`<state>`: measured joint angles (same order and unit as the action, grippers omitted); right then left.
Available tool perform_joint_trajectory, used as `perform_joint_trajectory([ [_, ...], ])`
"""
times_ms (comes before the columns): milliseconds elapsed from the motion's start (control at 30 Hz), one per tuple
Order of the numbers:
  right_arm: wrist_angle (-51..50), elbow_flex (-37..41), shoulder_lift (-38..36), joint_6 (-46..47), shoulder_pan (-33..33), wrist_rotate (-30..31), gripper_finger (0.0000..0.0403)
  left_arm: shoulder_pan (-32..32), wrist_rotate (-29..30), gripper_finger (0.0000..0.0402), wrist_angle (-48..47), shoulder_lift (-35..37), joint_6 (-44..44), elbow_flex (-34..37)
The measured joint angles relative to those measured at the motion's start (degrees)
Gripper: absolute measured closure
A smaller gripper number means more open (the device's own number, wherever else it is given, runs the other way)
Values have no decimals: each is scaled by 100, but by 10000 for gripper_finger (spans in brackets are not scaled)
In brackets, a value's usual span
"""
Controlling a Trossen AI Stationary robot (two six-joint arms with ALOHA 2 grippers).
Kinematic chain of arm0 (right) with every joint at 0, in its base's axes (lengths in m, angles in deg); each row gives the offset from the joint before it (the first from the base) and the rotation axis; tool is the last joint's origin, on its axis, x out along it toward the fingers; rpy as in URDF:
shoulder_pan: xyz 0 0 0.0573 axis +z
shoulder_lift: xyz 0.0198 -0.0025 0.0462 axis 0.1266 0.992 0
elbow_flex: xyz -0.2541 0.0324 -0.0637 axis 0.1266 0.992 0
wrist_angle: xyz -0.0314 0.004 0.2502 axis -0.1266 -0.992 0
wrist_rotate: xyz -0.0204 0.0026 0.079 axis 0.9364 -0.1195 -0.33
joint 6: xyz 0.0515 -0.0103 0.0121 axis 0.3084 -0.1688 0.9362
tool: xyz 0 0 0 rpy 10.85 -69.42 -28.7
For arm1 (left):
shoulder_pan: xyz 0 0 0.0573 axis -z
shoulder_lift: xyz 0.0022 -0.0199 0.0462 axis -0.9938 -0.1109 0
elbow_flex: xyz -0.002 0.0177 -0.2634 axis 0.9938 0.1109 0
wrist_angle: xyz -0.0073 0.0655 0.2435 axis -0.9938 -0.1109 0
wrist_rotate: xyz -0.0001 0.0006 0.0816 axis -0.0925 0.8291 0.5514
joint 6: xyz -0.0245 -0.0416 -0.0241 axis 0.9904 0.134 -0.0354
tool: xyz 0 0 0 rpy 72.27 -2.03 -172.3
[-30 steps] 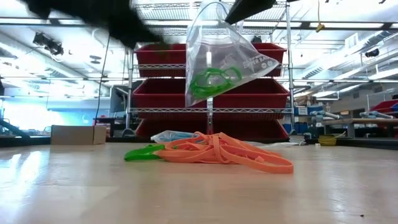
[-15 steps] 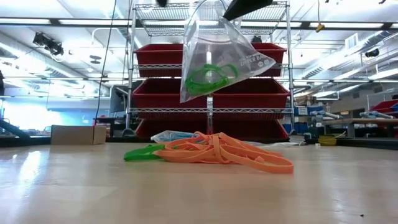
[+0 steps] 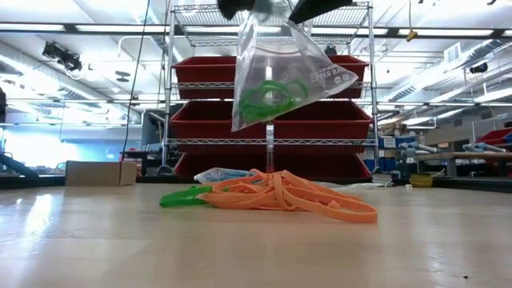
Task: Sort rubber bands
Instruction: Put the green rubber band into the bottom transparent zip bag
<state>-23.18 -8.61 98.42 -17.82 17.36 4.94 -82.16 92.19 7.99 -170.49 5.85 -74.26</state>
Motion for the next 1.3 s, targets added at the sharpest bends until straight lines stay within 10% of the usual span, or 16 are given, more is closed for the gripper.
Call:
perform_joint_trajectory([
  [833,-22,0,0,-12,-2,2,403,877,1375,232,-2093,425,1084,66],
  [1300,-15,0,0,-98,0,-7,403,2203,1373,240,3775,332,2979,4413],
])
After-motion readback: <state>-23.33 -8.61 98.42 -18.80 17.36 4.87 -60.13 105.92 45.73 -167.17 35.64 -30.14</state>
